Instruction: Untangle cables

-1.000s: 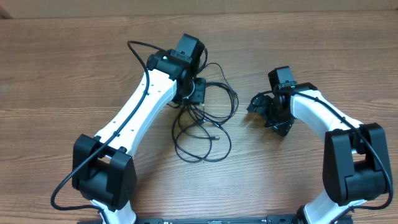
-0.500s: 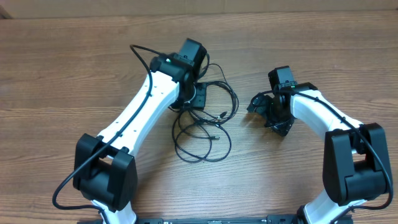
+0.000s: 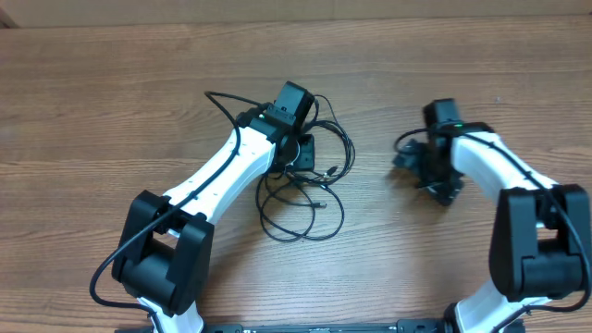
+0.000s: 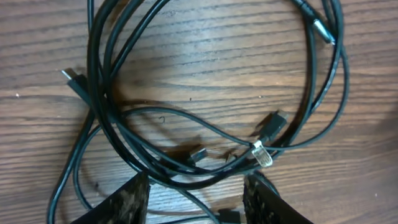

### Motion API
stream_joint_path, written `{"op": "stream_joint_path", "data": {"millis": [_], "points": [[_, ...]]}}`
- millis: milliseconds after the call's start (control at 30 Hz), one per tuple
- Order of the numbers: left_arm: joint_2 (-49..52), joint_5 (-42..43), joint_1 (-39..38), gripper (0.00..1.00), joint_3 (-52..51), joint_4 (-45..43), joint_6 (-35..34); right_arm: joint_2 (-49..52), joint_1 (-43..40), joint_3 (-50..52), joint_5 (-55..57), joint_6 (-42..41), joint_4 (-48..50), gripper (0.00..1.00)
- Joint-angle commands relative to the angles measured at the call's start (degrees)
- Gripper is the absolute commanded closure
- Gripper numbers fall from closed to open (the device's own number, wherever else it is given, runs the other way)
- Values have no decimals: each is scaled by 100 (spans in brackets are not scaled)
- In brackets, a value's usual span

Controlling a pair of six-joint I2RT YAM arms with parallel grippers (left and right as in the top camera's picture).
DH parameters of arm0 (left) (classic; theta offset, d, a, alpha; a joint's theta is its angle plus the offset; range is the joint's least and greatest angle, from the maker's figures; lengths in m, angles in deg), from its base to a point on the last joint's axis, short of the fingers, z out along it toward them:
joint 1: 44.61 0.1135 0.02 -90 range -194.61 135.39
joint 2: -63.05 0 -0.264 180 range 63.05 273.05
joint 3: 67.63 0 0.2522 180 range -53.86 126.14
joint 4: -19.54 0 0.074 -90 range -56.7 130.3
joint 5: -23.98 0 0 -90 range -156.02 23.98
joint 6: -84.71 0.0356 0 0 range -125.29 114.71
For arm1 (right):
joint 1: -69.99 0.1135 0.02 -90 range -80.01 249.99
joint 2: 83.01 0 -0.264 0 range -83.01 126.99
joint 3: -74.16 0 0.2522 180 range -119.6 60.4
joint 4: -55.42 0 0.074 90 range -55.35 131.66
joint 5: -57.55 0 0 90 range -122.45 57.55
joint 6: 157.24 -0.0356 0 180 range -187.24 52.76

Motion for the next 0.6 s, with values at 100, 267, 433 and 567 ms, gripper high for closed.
{"op": "stream_joint_path", "data": {"millis": [100, 267, 433, 567], "points": [[20, 39, -37, 51, -352, -256, -153, 42, -927, 258, 243, -20, -13, 0], [26, -4, -37, 51, -581, -522, -256, 42, -1364, 358, 323, -22, -4, 0], [26, 0, -37, 51, -887, -951, -422, 42, -1497, 358, 323, -24, 240, 0], [31, 0, -37, 44, -1069, -1189, -507, 42, -1497, 358, 323, -24, 479, 0]]}}
